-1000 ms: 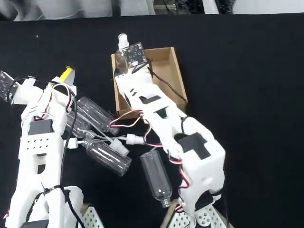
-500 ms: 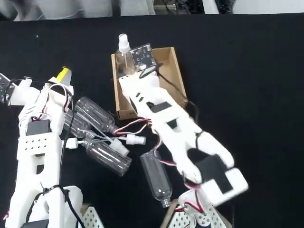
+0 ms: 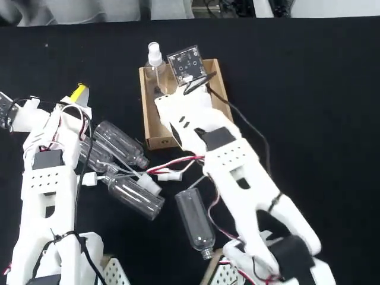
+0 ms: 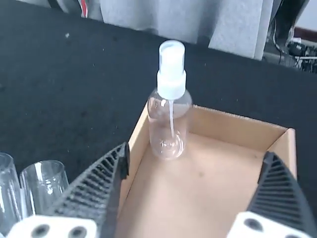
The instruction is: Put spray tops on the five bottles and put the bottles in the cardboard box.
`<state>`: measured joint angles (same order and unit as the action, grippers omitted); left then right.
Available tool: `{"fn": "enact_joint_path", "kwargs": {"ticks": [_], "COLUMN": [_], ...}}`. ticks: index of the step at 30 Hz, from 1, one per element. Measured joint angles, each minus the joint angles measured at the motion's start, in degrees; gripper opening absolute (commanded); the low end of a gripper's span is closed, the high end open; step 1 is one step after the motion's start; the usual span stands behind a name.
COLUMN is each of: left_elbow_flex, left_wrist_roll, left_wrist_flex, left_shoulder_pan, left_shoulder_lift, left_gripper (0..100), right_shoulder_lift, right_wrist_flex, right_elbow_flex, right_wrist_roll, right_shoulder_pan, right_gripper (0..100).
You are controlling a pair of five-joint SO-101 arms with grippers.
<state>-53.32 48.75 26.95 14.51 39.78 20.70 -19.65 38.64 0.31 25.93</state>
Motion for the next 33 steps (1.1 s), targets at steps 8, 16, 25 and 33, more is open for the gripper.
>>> {"fn": "enact_joint_path", "kwargs": {"ticks": [8,16,25,33], "left_elbow_flex": [0.0,0.0,0.0,0.0], "left_wrist_roll": [0.0,0.0,0.0,0.0], "left_wrist_flex": [0.0,0.0,0.0,0.0], "left_shoulder_pan": [3.16,3.6,5.54,5.71], "left_shoulder_lift": [0.0,0.0,0.0,0.0], "left_gripper": [25,25,25,25], "right_shoulder_lift": [9.41,17.32,17.93,17.93], "right_wrist_flex": [-9.85,-25.32,-36.04,-41.14], "right_elbow_flex": [0.0,-1.85,-2.46,-1.49], "right_wrist_roll": [0.0,0.0,0.0,0.0], "right_shoulder_pan": [4.13,9.67,18.37,27.52], "right_gripper": [36.1,36.1,36.1,36.1]}}
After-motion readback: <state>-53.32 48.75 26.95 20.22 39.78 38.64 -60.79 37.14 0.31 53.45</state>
